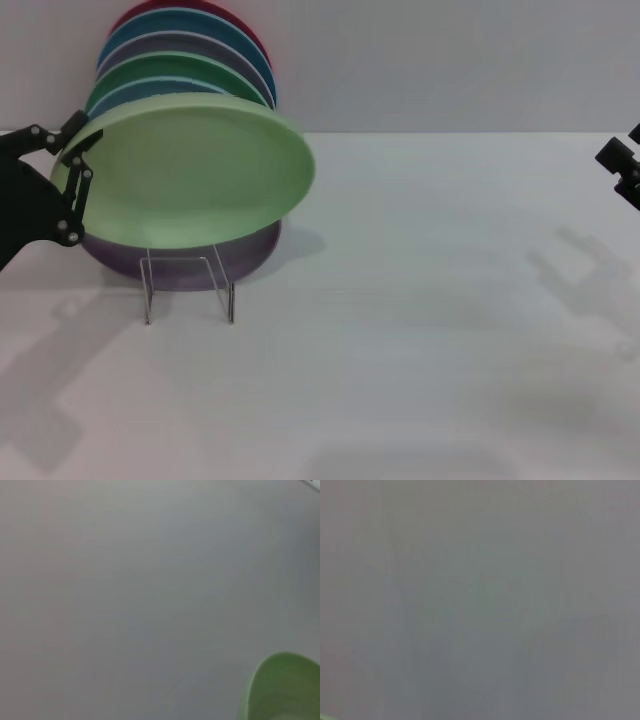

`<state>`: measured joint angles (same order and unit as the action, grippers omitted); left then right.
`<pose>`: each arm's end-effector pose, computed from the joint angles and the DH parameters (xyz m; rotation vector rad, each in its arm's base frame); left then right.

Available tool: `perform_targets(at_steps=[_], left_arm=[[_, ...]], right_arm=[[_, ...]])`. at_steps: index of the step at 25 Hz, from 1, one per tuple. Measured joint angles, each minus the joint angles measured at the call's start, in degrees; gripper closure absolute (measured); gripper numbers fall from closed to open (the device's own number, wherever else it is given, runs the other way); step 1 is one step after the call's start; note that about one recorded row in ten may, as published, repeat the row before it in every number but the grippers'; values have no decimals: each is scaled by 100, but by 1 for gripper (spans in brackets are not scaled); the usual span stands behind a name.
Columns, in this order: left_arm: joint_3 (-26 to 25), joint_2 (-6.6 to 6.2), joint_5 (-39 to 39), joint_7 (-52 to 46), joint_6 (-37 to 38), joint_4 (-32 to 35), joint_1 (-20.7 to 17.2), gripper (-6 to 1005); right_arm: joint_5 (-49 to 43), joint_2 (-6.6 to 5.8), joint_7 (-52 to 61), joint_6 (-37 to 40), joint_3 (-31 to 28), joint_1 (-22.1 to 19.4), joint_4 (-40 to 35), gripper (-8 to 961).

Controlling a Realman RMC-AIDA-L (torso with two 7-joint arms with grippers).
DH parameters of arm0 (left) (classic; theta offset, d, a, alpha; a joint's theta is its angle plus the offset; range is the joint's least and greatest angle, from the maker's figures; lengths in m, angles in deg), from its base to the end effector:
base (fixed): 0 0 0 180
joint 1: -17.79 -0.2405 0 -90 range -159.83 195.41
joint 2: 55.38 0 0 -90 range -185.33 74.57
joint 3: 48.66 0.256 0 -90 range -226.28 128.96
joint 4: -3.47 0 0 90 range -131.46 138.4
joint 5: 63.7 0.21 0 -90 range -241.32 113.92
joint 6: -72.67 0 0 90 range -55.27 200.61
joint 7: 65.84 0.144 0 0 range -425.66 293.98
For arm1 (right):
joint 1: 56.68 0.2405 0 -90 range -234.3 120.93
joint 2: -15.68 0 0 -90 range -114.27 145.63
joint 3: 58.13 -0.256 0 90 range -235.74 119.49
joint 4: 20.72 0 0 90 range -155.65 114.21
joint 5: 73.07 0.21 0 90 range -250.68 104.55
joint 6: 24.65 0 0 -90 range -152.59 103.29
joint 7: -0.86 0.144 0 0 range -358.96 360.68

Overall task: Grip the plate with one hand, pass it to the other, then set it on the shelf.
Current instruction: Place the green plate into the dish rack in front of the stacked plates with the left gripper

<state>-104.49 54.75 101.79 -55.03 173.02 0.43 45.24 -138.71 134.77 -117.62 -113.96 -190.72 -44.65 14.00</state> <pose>-0.2791 0.3042 0.0418 -1.7916 0.5212 -0.7611 0.3027 0.2828 0.0637 -1.9777 0.4911 1.2000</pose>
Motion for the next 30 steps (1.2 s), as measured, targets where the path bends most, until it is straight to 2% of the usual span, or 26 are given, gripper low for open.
perform_targets(at_steps=[7,11,15,24,30], left_arm=[[10,20,0,54,-76,184,-24,882],[10,97,1,256,-138,209,-44,878],[-80,243,-7,555,-355,212,-63,874],[-311,322,-26,631,-639,168,-66,865],[-424,350,-27,639,-592,147,-164,765]], right_arm=[[0,-6,0,-7,36,15,0,296],[0,-8,0,-8,42,19,-1,296],[0,-9,0,-8,46,29,0,296],[-1,-9,1,-8,85,61,0,296],[-1,-9,-14,-6,87,40,-1,296]])
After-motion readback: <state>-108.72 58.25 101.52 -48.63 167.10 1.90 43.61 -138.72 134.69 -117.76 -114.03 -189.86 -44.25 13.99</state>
